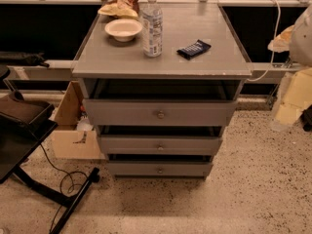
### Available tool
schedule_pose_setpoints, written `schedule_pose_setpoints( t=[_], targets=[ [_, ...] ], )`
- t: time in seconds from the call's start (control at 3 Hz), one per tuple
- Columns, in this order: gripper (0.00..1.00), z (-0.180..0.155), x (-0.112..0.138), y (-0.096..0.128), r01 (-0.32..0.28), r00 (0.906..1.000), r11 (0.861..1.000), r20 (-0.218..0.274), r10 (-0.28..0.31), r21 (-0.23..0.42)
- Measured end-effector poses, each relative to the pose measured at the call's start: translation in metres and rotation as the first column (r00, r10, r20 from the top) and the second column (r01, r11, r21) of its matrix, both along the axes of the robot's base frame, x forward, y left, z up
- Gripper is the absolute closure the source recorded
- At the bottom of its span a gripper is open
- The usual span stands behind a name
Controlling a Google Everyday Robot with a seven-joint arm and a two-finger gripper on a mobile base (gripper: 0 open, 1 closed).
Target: Open bottom drawer
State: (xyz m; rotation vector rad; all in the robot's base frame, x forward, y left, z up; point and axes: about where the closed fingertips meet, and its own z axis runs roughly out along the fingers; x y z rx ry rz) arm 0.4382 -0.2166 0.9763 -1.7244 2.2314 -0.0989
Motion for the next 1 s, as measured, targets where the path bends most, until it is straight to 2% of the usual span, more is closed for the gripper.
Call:
schedule_pose_setpoints(
  t=[0.33,0.67,1.0],
  targets=[
    [0.00,0.000,0.000,0.000,0.000,1.0000,1.000,0.000,0.000,0.000],
    [0.00,-0.019,0.001,-0.002,0.000,1.0000,1.000,0.008,0.000,-0.012],
    [0.00,-0.073,0.000,-0.004,-0.013,0.9997,0.999,0.019,0.014,-0.046]
  ],
)
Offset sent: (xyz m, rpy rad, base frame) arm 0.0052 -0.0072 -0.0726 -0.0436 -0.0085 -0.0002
